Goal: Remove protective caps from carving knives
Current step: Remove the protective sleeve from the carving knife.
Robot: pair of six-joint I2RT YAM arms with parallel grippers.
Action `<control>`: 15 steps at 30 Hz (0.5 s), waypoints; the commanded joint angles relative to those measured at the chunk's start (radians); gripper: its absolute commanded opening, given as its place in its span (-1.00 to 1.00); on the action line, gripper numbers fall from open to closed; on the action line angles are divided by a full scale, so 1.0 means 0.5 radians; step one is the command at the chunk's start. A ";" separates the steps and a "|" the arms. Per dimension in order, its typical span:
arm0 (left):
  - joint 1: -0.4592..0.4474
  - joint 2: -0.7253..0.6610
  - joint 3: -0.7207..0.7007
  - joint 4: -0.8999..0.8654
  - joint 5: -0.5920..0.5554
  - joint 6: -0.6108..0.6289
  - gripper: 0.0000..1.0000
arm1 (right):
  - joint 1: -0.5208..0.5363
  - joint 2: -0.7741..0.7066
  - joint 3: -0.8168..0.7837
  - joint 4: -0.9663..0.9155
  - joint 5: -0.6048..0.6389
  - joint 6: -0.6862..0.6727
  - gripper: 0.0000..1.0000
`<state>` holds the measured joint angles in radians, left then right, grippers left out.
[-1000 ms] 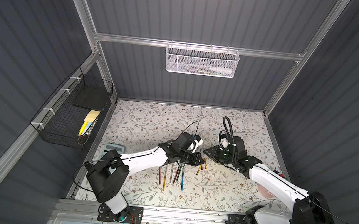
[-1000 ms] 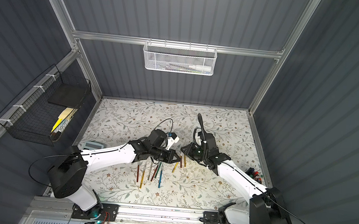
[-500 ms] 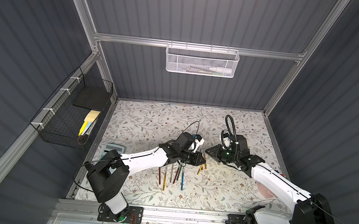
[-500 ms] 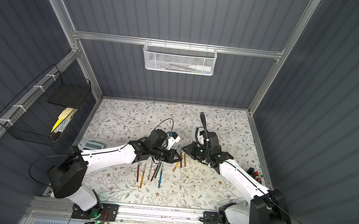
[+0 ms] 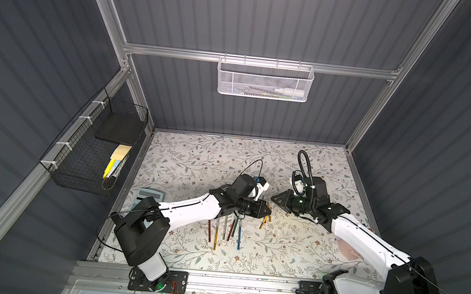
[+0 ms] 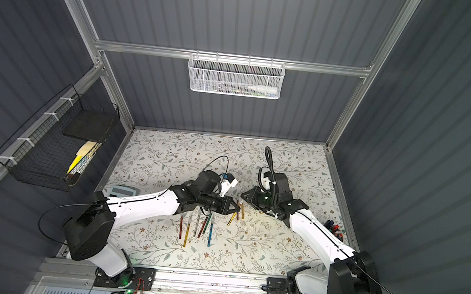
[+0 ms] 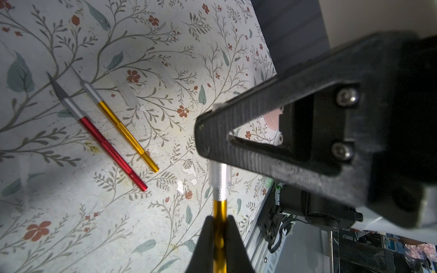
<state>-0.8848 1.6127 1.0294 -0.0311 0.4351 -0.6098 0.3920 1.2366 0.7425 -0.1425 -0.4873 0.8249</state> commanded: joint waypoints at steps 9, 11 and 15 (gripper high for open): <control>-0.045 0.014 -0.029 -0.254 0.092 0.010 -0.97 | -0.173 -0.008 0.098 0.049 0.294 -0.082 -0.81; -0.046 0.012 -0.025 -0.256 0.087 0.011 -0.97 | -0.181 -0.006 0.104 0.048 0.291 -0.088 -0.81; -0.047 0.005 -0.025 -0.265 0.075 0.015 -0.97 | -0.193 -0.003 0.104 0.038 0.293 -0.099 -0.81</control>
<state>-0.9054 1.6138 1.0252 -0.1375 0.4648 -0.6098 0.3023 1.2369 0.7708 -0.1268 -0.3614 0.7971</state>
